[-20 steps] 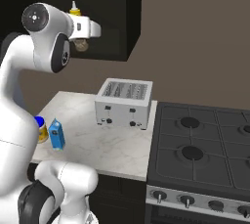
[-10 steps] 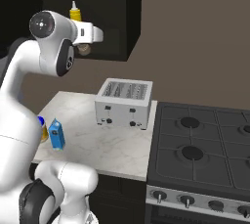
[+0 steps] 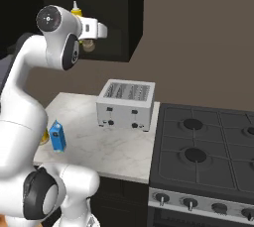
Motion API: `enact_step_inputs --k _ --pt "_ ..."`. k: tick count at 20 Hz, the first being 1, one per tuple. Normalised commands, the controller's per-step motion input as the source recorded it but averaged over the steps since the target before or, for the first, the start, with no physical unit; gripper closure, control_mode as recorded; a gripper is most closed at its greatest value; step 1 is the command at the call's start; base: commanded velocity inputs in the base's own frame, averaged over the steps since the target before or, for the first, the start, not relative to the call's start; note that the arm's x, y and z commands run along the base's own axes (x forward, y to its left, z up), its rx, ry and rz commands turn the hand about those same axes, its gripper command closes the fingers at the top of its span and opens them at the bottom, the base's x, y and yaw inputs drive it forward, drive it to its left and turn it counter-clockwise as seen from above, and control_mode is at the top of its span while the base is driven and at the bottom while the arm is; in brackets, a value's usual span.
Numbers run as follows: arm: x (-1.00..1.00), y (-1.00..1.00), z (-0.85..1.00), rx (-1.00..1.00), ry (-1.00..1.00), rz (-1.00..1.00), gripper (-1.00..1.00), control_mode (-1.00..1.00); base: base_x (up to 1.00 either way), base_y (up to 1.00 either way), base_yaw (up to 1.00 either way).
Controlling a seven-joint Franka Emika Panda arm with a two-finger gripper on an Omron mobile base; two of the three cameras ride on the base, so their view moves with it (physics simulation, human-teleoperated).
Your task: There are various items on the counter. Only move the condiments/shakers into the cabinet.
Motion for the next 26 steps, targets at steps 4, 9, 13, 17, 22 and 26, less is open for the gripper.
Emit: enact_step_inputs --k 4,9,13,17,22,26 --pt "0.48 0.00 -0.03 0.00 0.00 0.00 1.00 -1.00 0.00 0.00 0.00" --pt "0.47 0.00 -0.20 0.00 0.00 0.00 1.00 -1.00 0.00 0.00 0.00" --pt "0.39 0.00 -0.35 0.00 0.00 0.00 1.00 -1.00 0.00 0.00 0.00" --pt "0.36 0.00 -0.39 0.00 0.00 0.00 1.00 -1.00 0.00 0.00 0.00" --pt "0.33 0.00 -0.09 0.00 0.00 0.00 1.00 -1.00 0.00 0.00 0.00" --pt "0.26 0.00 0.00 0.00 0.00 0.00 1.00 -1.00 0.00 0.00 0.00"
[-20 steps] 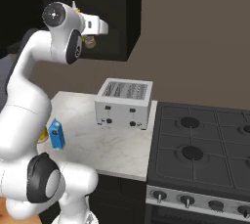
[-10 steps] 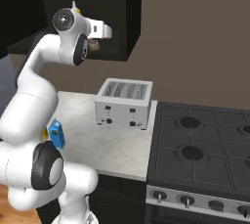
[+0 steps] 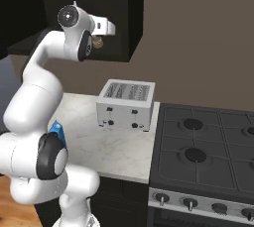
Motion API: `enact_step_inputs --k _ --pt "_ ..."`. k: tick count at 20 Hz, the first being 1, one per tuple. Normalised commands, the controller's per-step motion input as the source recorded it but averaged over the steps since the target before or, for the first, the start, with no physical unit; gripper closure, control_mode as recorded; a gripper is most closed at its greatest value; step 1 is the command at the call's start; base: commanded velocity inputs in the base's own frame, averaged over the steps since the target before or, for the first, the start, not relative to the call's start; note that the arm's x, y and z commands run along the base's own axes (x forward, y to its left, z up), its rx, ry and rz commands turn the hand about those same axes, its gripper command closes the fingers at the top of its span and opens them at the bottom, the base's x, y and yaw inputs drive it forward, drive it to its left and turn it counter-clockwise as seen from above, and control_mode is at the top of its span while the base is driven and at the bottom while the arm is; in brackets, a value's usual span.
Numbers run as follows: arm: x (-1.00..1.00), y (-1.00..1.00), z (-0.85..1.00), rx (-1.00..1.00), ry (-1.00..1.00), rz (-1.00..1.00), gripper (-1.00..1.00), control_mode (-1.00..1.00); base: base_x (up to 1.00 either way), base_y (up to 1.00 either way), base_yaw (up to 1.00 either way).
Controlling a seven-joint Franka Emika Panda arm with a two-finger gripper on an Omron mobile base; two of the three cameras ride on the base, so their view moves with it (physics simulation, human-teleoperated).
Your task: There are various items on the counter. Only move the condiments/shakers into the cabinet.
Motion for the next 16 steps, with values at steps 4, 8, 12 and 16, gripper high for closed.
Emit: enact_step_inputs --k 4,8,12,16 --pt "0.15 0.00 0.00 -0.02 0.00 0.00 -1.00 -1.00 0.00 0.00 0.00" --pt "0.13 0.00 0.00 -0.01 0.00 0.00 -1.00 -1.00 0.00 0.00 0.00" --pt "0.14 0.00 0.00 -0.01 0.00 0.00 -1.00 -1.00 0.00 0.00 0.00" --pt "0.16 0.00 0.00 -0.01 0.00 0.00 -1.00 -1.00 0.00 0.00 0.00"
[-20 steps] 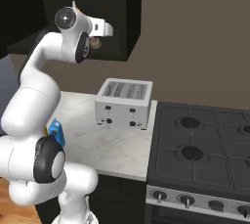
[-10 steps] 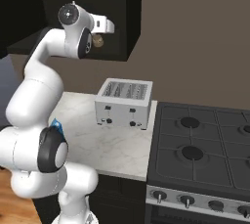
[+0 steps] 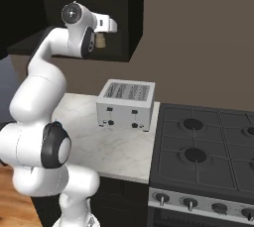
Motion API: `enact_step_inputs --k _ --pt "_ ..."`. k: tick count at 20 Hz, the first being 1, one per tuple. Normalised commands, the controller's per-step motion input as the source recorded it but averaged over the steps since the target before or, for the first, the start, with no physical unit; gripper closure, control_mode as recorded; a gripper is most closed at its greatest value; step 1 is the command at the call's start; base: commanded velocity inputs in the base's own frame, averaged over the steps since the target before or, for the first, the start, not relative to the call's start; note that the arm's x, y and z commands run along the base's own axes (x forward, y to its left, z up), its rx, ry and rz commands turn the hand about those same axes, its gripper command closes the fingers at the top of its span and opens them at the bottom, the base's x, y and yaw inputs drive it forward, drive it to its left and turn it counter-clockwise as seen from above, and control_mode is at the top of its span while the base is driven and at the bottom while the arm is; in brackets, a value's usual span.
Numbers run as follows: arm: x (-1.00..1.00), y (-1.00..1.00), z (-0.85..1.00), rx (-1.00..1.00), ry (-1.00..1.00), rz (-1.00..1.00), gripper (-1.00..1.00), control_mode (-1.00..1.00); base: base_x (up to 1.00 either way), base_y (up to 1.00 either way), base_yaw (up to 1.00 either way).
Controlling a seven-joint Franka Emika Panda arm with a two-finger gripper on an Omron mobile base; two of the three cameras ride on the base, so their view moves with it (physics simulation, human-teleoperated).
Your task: There are various items on the counter. Only move the condiments/shakers into the cabinet.
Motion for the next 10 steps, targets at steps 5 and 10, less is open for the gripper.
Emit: enact_step_inputs --k 5,10 --pt "0.06 0.00 0.00 0.00 0.00 0.00 -1.00 -1.00 0.00 0.00 0.00" --pt "-0.72 0.00 -0.09 0.00 -0.02 -0.06 -1.00 -1.00 0.00 0.00 0.00"
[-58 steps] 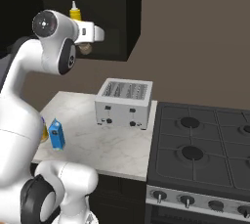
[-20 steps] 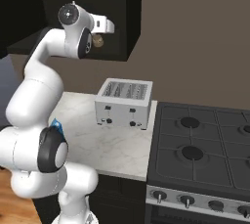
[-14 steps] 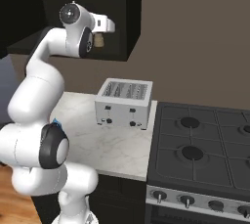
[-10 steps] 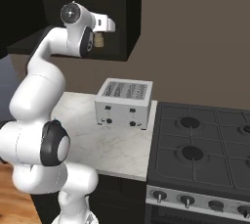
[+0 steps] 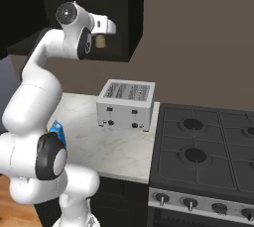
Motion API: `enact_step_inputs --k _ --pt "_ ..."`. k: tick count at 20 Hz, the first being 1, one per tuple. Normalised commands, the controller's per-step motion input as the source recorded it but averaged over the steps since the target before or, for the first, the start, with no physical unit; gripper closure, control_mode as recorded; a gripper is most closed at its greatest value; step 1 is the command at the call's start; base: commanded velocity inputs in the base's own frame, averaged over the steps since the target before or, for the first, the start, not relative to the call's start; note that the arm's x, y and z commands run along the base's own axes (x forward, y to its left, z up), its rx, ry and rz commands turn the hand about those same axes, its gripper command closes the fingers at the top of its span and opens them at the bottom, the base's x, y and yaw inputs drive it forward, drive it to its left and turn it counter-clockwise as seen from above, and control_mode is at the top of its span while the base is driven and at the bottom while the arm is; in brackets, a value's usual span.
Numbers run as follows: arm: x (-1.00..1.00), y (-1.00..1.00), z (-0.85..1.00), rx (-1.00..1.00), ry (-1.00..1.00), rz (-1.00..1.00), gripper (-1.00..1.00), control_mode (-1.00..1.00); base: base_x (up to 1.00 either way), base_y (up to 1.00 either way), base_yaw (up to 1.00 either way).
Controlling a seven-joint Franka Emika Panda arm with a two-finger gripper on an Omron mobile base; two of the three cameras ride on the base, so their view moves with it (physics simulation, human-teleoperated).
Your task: There are various items on the counter. Only move the condiments/shakers into the cabinet.
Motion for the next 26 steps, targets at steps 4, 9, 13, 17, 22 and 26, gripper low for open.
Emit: enact_step_inputs --k 4,9,13,17,22,26 --pt "-1.00 -0.01 -0.26 0.00 -0.07 -0.13 -1.00 -1.00 0.00 0.00 0.00" --pt "-1.00 0.00 -0.35 0.00 -0.07 -0.13 -1.00 -1.00 0.00 0.00 0.00" --pt "-1.00 0.00 -0.45 0.00 -0.02 -0.13 -1.00 -1.00 0.00 0.00 0.00" --pt "-1.00 0.01 -0.52 0.00 0.00 -0.09 -1.00 -1.00 0.00 0.00 0.00" --pt "-1.00 0.26 -0.54 0.00 0.00 -0.01 -1.00 -1.00 0.00 0.00 0.00" --pt "-1.00 0.82 -0.48 -0.06 0.00 0.00 -1.00 -1.00 0.00 0.00 0.00"
